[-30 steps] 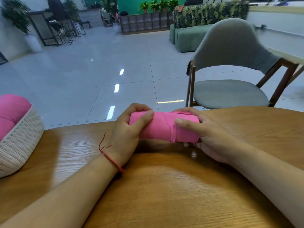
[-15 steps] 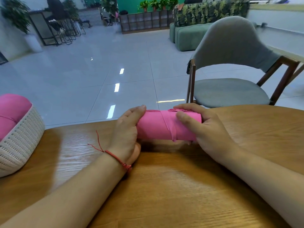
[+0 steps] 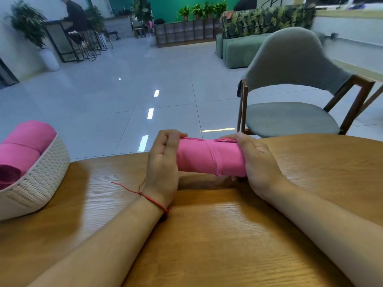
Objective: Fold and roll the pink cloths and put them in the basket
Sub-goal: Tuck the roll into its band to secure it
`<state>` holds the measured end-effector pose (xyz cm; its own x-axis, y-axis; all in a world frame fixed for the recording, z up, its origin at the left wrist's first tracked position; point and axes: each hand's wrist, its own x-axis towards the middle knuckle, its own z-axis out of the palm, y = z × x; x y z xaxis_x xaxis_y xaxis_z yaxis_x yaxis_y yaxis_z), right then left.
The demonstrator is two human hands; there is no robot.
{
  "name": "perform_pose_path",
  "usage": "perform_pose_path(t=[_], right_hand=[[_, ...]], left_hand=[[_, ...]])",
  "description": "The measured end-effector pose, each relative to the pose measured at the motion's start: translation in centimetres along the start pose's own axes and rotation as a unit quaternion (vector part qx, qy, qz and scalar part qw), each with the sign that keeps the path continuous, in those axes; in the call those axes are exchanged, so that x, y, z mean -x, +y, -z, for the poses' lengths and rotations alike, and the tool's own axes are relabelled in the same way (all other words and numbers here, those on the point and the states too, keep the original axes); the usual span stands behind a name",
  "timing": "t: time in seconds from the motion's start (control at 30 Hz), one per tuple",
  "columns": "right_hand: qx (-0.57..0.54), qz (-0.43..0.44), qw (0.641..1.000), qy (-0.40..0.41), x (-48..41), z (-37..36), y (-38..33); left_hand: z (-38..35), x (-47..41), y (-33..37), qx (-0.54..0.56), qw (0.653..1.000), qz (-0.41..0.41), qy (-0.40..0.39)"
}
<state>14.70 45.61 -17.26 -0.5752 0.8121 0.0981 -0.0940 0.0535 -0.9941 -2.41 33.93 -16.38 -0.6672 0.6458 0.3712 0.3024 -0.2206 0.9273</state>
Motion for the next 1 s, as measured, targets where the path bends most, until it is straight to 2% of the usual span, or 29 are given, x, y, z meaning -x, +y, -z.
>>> perform_pose_path(t=[0.13, 0.33, 0.47, 0.53, 0.63, 0.73, 0.8, 0.87, 0.93, 1.0], right_hand=[[-0.016, -0.025, 0.999, 0.020, 0.7, 0.0, -0.1], [0.045, -0.012, 0.999, 0.018, 3.5, -0.9, 0.2], [0.125, 0.027, 0.992, -0.004, 5.2, -1.3, 0.4], [0.139, 0.036, 0.990, 0.004, 5.8, -1.2, 0.2], [0.178, 0.052, 0.982, 0.041, 6.9, -1.6, -0.3], [0.190, 0.058, 0.979, 0.049, 9.3, -1.7, -0.5], [0.195, 0.071, 0.977, 0.049, 10.9, -1.9, -0.6], [0.211, 0.081, 0.973, 0.039, 12.2, -2.1, -0.6], [0.239, 0.092, 0.966, 0.032, 13.4, -2.7, -0.5], [0.280, 0.111, 0.953, 0.031, 14.8, -3.4, -0.4]], left_hand=[[1.9, 1.4, -0.4, -0.028, 0.994, -0.024, -0.100], [4.8, 4.5, 0.5, -0.073, 0.991, -0.033, -0.107], [7.3, 6.6, 0.9, -0.174, 0.971, -0.086, -0.137], [9.3, 7.1, 1.6, -0.244, 0.957, -0.119, -0.103], [14.7, 6.7, 2.5, -0.352, 0.918, -0.179, 0.032], [20.5, 7.4, 2.1, -0.443, 0.868, -0.178, 0.135], [23.2, 8.3, 1.5, -0.502, 0.834, -0.141, 0.179], [25.3, 8.4, 1.2, -0.528, 0.822, -0.061, 0.204], [26.5, 7.6, 1.1, -0.561, 0.805, 0.007, 0.193], [27.0, 7.0, 1.2, -0.632, 0.758, 0.016, 0.160]])
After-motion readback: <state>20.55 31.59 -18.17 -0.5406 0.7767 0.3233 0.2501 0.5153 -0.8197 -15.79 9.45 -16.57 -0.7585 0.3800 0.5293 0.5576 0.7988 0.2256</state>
